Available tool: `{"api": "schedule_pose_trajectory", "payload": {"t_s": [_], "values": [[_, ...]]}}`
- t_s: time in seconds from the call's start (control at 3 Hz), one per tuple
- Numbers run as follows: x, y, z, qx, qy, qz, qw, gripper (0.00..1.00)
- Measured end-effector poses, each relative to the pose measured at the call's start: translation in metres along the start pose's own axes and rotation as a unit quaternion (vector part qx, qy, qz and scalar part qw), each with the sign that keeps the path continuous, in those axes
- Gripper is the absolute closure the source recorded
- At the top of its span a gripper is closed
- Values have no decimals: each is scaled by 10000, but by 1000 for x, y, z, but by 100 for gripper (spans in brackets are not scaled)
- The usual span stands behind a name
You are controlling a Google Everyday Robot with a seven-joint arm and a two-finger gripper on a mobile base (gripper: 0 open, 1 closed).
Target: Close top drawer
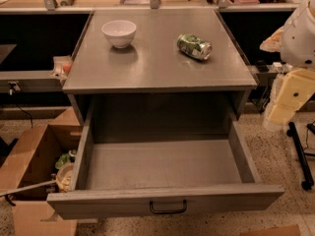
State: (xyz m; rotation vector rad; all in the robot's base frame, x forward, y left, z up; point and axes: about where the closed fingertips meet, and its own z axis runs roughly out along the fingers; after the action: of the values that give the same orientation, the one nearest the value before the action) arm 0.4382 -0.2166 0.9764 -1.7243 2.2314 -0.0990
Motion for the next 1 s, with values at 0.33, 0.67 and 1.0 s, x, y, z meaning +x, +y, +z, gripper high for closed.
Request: {"api": "schedule_pose_trajectory", "payload": {"t_s": [0.33,0.67,1.0], "values": [[0,0,0,-1,0,0,10000,0],[2,19,34,-272,-20,-202,9994,0],[4,66,89,-729,-223,-562,9955,0]]}}
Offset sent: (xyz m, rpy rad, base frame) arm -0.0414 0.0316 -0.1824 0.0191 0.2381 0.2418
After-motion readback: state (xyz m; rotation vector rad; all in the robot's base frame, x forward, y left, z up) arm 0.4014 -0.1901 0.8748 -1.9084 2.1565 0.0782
